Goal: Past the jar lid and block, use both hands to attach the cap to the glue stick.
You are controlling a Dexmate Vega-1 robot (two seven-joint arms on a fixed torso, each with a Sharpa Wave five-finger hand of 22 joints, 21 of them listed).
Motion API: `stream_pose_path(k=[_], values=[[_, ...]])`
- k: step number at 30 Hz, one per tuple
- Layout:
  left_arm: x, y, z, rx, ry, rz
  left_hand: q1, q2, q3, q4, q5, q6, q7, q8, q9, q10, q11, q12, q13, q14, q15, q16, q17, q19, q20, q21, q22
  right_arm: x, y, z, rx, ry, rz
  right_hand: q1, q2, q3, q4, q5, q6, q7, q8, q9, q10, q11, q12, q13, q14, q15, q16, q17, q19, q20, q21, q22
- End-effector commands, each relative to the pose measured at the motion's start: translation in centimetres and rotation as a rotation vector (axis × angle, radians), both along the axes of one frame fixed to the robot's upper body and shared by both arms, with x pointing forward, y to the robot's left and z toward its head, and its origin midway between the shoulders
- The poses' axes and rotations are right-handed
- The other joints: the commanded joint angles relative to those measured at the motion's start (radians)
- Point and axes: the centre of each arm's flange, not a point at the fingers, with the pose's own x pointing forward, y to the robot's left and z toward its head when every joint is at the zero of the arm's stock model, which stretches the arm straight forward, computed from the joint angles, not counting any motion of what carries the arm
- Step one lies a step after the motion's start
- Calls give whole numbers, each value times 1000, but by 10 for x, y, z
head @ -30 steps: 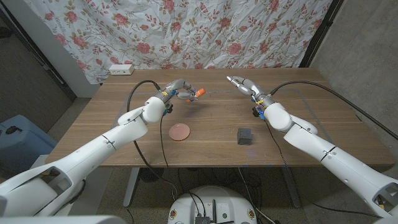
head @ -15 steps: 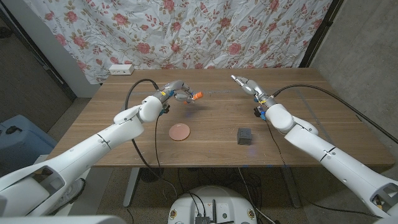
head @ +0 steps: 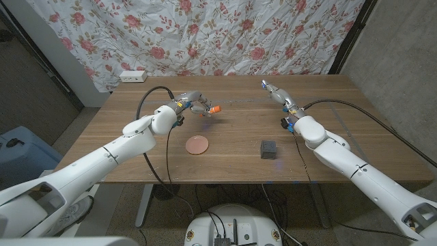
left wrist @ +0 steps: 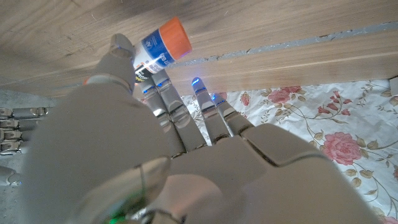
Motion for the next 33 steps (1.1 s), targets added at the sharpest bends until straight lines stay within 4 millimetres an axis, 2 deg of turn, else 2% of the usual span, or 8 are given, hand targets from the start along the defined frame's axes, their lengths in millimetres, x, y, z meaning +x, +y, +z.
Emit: stream_pose_path(k=[1, 13, 27, 33], values=[[-2, -2, -2, 73, -9, 25, 6, 13, 7, 9, 4, -3, 1, 5, 2, 1, -5, 5, 0, -3, -129, 1, 1, -5, 3, 2, 2, 5, -14, -8, 116, 40, 38, -5, 1, -5, 1, 3, -15, -1, -5, 1, -15, 2, -2, 2, 11, 1, 4, 0, 10, -5, -2, 3], [1, -4, -6, 140, -16, 57, 3, 15, 5, 14, 3, -9, -12, 4, 2, -6, -5, 6, 0, -5, -124, 1, 1, -5, 1, 2, 2, 11, -23, -13, 182, 61, 73, -11, 1, -7, 3, 3, -22, 3, -2, 0, -10, 6, 5, 2, 16, -4, 4, 0, 11, -10, -3, 3], [6, -8, -11, 218, -10, 104, -12, 14, -2, 21, 1, -16, -13, 5, 2, -22, -5, 4, 0, -17, -123, -2, 2, -15, 3, 0, 2, 16, -25, -19, 235, 69, 99, -15, 3, -8, 5, 4, -16, 10, 4, 0, -6, 6, 9, 1, 18, -6, 3, -1, 16, -14, -3, 3], [8, -12, -14, 276, -21, 122, -20, 15, -4, 24, 0, -25, -14, 3, 2, -27, -5, 4, 0, -22, -122, -2, 2, -19, 3, 0, 2, 19, -28, -22, 264, 79, 110, -17, 5, -8, 6, 4, -16, 12, 6, 0, -7, 10, 9, 1, 20, -7, 2, -2, 24, -26, -2, 3]])
